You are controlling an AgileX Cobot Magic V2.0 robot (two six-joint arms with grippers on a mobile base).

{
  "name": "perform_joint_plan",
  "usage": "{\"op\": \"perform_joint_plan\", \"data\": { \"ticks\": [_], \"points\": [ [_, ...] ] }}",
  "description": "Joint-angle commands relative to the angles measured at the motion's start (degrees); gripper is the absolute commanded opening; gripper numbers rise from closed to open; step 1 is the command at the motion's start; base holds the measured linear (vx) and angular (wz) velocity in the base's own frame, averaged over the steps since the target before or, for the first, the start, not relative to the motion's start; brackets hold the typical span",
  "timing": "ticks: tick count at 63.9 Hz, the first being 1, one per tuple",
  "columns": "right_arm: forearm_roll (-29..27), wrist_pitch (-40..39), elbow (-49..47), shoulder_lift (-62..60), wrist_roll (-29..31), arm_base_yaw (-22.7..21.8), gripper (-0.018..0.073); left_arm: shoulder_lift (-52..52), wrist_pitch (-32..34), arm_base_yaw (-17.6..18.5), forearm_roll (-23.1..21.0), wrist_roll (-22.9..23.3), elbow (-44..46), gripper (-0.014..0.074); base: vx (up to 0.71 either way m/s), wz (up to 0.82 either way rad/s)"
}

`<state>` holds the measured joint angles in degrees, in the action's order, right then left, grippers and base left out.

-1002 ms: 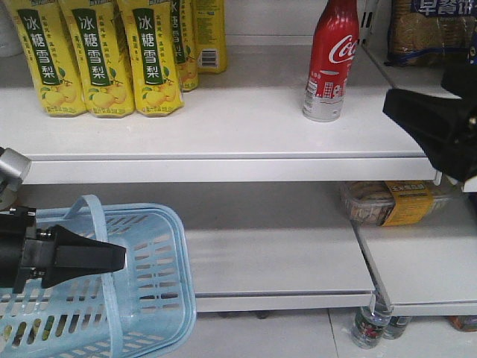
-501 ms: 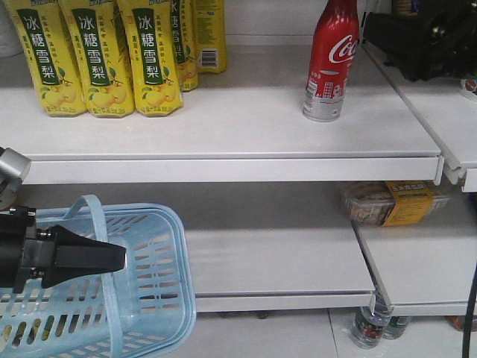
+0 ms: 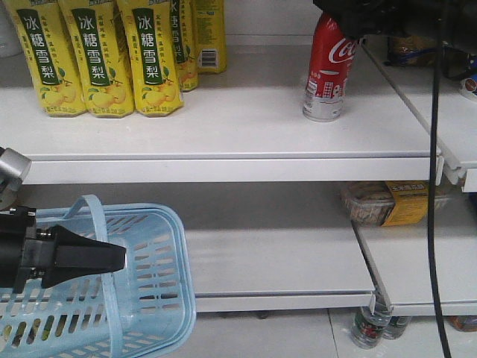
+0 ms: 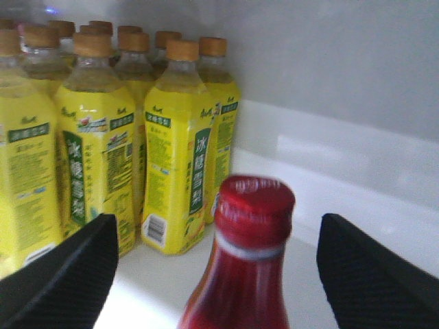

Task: Place coke in basket with both arms
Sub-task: 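Reach the open right gripper down over the Coca-Cola bottle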

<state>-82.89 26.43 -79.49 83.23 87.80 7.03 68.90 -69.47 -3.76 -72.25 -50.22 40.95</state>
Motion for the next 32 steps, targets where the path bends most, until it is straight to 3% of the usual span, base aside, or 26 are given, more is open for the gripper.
{"op": "perform_joint_plan", "data": {
  "ticks": [1,11,32],
  "points": [
    [-2.22,-4.59,-3.90,0.30,1.02,1.20,0.0581,-1.41,-1.51,0.22,-4.41,-0.84,1.80,-0.0006,0.00,0.00],
    [-5.56,-3.12,-7.20,2.92,0.82,1.19,0.0581,-1.41,-1.51,0.22,-4.41,-0.84,1.80,-0.0006,0.00,0.00],
    [-5.63,-3.04,-7.93,3.39,0.77,1.19,0.0508,-1.41,-1.51,0.22,-4.41,-0.84,1.80,-0.0006,0.00,0.00]
  ]
}}
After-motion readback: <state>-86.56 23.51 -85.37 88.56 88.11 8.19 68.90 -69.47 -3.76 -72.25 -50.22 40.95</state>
